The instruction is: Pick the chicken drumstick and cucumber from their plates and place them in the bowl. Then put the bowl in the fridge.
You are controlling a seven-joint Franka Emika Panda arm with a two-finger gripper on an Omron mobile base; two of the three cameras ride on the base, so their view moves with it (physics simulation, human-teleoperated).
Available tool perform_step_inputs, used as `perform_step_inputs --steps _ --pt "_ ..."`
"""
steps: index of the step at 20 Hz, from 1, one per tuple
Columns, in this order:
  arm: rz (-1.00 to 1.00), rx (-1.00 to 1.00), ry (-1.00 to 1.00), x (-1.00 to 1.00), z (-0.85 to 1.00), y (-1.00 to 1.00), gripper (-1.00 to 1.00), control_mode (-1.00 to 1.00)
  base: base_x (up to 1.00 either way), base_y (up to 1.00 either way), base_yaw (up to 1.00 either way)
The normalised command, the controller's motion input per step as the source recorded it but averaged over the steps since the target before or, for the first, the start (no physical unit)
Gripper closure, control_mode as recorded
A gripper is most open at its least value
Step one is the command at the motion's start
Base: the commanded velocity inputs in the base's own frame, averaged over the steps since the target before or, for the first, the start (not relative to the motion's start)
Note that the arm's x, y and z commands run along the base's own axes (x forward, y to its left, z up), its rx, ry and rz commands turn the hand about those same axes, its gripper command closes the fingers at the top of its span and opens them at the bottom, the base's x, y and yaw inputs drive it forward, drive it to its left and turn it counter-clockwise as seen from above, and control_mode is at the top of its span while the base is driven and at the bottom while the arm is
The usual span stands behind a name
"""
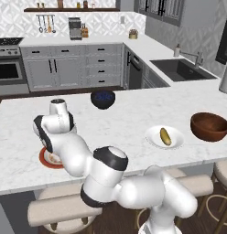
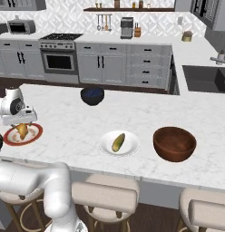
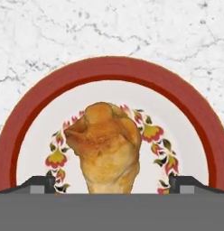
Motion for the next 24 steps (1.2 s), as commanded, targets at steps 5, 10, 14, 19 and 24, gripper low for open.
perform_step_inputs --steps 5,10,14,19,24 --pt "0.14 -0.03 0.02 -0.41 -0.28 0.0 -1.0 -1.0 0.0 0.0 0.0" --pt "0.1 -0.02 0.0 0.14 -0.37 -0.03 -1.0 -1.0 0.0 0.0 0.0" --pt "0.09 0.0 0.0 0.3 -0.44 0.0 -1.0 -1.0 0.0 0.0 0.0" --pt "0.09 0.0 0.0 -0.03 -0.4 0.0 1.0 -1.0 0.0 0.0 0.0" --pt "0.0 0.01 0.12 -0.76 -0.12 -0.52 1.0 -1.0 0.0 0.0 0.0"
